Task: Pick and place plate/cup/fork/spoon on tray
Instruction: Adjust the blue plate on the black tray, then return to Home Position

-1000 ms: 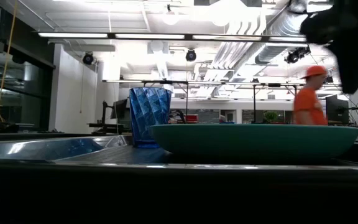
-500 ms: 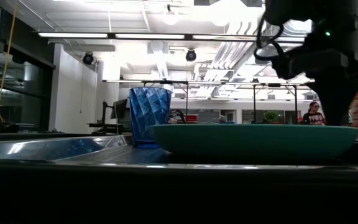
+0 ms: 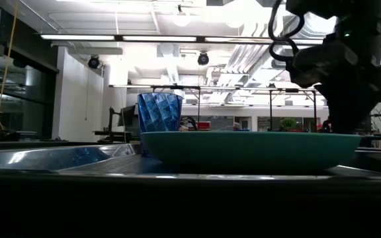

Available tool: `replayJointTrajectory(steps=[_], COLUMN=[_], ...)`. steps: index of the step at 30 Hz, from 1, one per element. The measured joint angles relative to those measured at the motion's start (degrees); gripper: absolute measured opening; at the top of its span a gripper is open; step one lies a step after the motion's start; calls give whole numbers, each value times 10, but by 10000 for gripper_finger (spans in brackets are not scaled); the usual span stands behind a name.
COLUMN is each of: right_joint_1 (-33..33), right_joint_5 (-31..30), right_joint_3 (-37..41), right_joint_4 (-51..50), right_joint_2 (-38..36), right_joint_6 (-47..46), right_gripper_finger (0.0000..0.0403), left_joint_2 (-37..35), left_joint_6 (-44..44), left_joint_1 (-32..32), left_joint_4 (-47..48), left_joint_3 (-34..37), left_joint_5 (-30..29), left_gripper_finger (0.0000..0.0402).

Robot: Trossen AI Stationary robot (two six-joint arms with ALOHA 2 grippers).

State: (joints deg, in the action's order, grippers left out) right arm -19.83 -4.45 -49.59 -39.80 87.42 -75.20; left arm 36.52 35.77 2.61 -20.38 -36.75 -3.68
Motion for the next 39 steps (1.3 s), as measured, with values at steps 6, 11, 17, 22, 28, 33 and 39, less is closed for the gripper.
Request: replayJointTrajectory(steps=[6, 11, 17, 22, 28, 33, 39], right_joint_1=[11, 4, -3, 12, 34, 56, 72], right_joint_5=[-9, -21, -46, -59, -61, -61, -56], right_joint_3=[-1, -1, -1, -1, -1, -1, -1], right_joint_4=[3, -86, -137, -102, -38, 19, 50], right_joint_2=[-3, -54, -157, -222, -256, -260, -260], right_joint_6=[6, 11, 27, 56, 98, 140, 161], right_gripper_finger=[0, 0, 0, 0, 0, 0, 0], left_joint_2=[0, -9, -28, -36, -68, -116, -156], left_joint_6=[-6, -27, -54, -104, -153, -111, -93], left_joint_1=[0, 0, -49, -109, -144, -126, -46], left_joint_4=[0, 8, 62, 142, 198, 163, 38], left_joint_3=[0, 0, 0, 0, 4, 69, 172], left_joint_5=[0, 1, -7, 6, 15, 7, -37], left_gripper_finger=[209, 209, 208, 177, 38, 6, 1])
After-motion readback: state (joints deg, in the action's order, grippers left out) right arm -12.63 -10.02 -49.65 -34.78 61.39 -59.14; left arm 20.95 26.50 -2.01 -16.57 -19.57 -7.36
